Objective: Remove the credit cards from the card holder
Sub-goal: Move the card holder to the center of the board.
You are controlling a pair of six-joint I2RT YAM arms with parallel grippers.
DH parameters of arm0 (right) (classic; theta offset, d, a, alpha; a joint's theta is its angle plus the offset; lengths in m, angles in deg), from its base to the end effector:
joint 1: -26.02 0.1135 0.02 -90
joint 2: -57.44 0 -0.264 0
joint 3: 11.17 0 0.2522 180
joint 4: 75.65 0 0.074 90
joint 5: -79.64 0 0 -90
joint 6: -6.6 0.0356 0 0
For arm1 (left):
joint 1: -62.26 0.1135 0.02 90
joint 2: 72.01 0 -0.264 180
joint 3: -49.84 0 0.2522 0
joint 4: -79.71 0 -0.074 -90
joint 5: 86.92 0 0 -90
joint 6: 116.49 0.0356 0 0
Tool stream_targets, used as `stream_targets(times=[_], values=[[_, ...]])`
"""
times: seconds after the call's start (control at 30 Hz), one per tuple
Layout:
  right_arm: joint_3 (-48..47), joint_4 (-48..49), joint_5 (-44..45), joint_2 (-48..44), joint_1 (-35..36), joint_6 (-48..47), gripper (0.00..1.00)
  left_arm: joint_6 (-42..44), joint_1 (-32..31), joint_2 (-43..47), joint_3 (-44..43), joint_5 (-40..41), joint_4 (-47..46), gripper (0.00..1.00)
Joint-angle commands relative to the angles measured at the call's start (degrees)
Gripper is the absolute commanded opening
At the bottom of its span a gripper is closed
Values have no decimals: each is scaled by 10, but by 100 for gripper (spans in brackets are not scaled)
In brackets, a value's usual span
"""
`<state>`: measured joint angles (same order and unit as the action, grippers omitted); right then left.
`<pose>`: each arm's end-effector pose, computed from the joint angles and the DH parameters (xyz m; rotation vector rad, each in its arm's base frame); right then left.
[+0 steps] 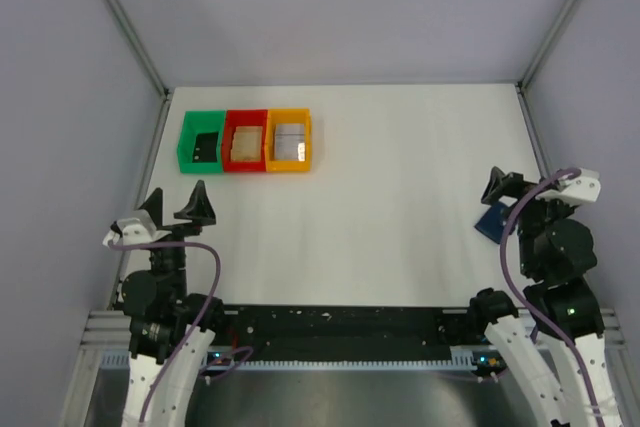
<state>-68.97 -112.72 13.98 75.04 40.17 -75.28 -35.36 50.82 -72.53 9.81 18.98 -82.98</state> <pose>0.0688 0.0022 0.3619 0.2593 1.4988 -0.0113 0.0517 -0.0005 0.3172 -0.2178 1.1802 -0.1468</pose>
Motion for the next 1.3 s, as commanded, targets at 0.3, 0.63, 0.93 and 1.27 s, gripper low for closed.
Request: stream_targets(times=[0.3, 0.63, 0.93, 1.27], values=[[-68, -45, -157, 101, 4, 26, 99, -15, -10, 48, -22, -7, 17, 99], [-109, -130, 1, 289, 2, 166, 99, -25, -21, 75, -24, -8, 46, 99], [-99, -180, 26, 448, -155, 321, 99, -3, -54, 97, -21, 18, 50, 99], [-53, -178, 38, 516, -269, 363, 99, 10, -89, 98, -20, 31, 52, 99]])
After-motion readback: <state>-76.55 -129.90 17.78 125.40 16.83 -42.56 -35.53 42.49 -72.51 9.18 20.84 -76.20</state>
